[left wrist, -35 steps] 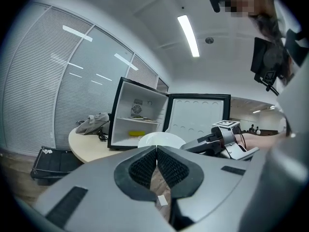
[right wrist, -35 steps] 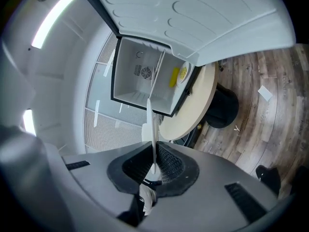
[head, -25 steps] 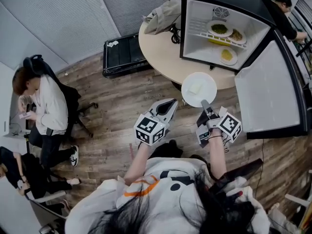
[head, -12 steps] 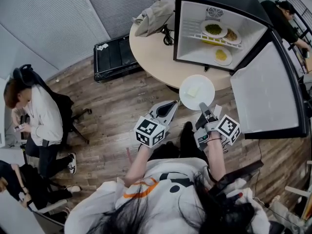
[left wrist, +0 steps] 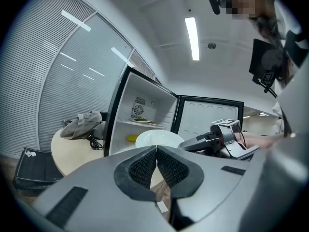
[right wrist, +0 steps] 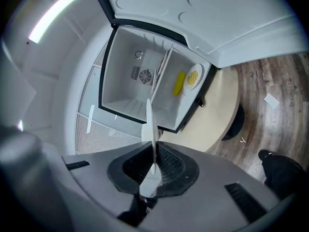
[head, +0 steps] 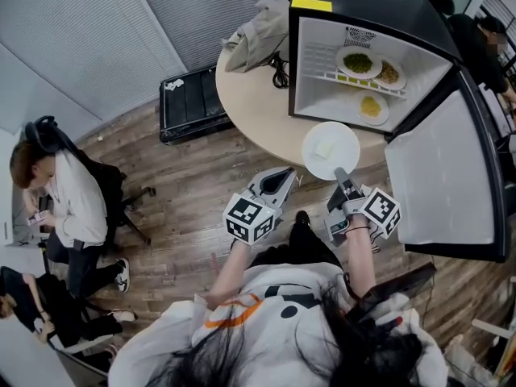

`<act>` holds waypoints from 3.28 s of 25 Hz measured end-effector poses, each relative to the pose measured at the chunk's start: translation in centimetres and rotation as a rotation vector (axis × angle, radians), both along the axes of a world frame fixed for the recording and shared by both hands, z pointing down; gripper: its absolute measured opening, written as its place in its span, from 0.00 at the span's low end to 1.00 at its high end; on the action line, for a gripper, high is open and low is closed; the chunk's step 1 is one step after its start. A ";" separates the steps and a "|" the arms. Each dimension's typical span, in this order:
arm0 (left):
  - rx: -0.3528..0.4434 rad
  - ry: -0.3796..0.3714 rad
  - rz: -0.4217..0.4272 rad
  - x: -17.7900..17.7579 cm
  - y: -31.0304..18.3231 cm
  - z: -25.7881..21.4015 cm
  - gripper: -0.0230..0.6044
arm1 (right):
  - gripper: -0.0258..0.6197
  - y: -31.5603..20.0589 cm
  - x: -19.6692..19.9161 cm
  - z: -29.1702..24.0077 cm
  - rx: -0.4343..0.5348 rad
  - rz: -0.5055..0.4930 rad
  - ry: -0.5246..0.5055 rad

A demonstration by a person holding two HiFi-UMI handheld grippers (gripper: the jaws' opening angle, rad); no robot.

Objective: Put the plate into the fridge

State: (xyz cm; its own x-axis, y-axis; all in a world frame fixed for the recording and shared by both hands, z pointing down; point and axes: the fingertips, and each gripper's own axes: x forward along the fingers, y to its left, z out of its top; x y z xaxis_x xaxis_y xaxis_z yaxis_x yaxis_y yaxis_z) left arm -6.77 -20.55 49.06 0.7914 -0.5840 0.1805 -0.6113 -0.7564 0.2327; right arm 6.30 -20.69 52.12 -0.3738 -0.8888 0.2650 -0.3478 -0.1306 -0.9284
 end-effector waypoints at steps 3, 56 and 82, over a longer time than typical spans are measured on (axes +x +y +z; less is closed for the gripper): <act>0.008 0.002 0.005 1.2 -2.3 -0.3 0.05 | 0.08 -2.3 1.3 -0.7 0.010 0.005 0.008; 0.000 -0.039 -0.023 7.3 -14.9 -0.2 0.05 | 0.09 -30.5 4.2 -3.9 0.055 -0.034 0.067; 0.007 -0.034 -0.025 7.3 -14.1 -0.6 0.05 | 0.43 -27.8 5.4 -5.4 0.059 -0.020 -0.056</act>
State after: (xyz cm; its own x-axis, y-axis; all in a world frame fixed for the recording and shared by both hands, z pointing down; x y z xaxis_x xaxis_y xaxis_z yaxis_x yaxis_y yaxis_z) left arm 0.54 -34.63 48.50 0.7702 -0.6045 0.2034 -0.6372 -0.7426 0.2061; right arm 11.75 -48.50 46.75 -0.4046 -0.8944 0.1905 -0.2976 -0.0682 -0.9523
